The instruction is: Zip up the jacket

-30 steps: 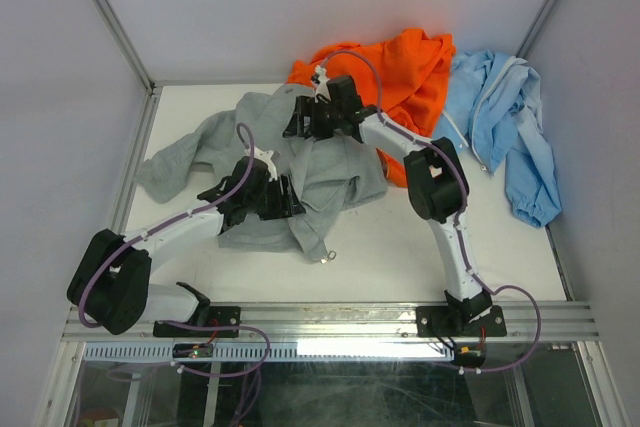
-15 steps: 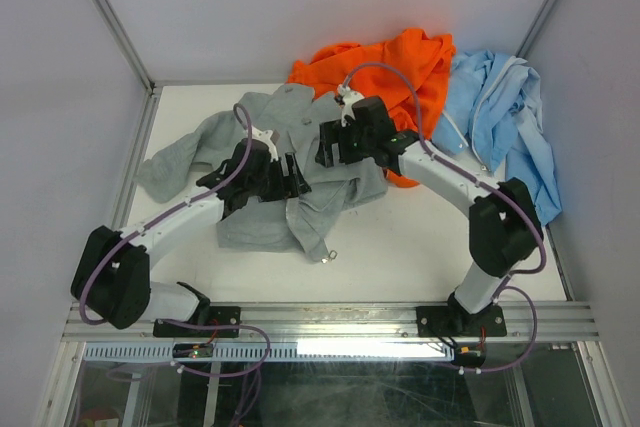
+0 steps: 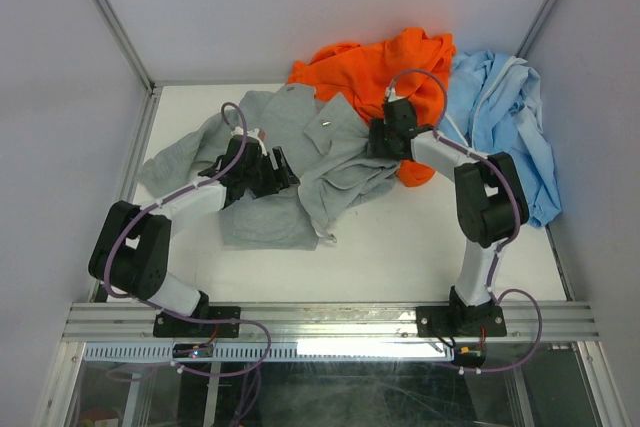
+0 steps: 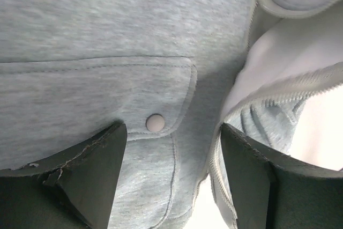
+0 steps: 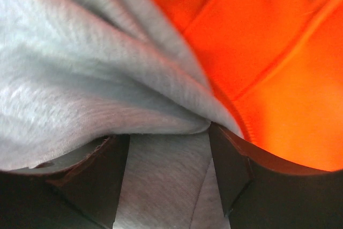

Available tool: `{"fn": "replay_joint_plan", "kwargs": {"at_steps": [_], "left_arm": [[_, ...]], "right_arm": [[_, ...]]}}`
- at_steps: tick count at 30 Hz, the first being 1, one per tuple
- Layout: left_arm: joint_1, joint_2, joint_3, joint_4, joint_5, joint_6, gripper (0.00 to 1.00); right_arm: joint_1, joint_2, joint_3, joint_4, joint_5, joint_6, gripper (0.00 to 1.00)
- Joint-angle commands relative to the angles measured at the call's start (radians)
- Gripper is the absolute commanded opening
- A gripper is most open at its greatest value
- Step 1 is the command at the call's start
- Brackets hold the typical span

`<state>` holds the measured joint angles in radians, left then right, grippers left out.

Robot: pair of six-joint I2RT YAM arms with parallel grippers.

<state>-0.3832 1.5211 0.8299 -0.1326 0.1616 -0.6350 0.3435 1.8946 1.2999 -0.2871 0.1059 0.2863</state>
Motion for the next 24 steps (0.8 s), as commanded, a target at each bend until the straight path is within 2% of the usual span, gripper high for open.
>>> {"fn": "replay_joint_plan", "kwargs": {"at_steps": [1, 6, 11, 16, 17, 19, 24], "left_arm": [[0.017, 0.004, 0.009, 0.057, 0.033, -0.017, 0.72], [0.004, -0.142, -0.04, 0.04, 0.05, -0.025, 0.72], [-0.068, -0.321, -0.113, -0.018, 0.036, -0.044, 0.74], [-0.234, -0.382, -0.176, -0.014, 0.027, -0.124, 0.76], [-0.265, -0.384, -0.193, 0.002, 0.026, -0.156, 0.76], [-0.312, -0.381, -0.232, 0.053, 0.025, -0.202, 0.75], [-0.397, -0.313, -0.288, 0.208, 0.014, -0.281, 0.72]], "right_arm": [[-0.029, -0.088, 0.013, -0.014, 0.065, -0.027, 0.67], [0.088, -0.233, -0.056, -0.041, 0.032, -0.056, 0.77], [0.202, -0.396, -0.197, -0.023, 0.024, -0.013, 0.79], [0.282, -0.53, -0.367, 0.054, -0.07, 0.047, 0.75], [0.294, -0.542, -0.4, 0.072, -0.081, 0.059, 0.72], [0.312, -0.56, -0.459, 0.102, -0.103, 0.082, 0.67], [0.367, -0.586, -0.59, 0.225, -0.137, 0.13, 0.64]]}}
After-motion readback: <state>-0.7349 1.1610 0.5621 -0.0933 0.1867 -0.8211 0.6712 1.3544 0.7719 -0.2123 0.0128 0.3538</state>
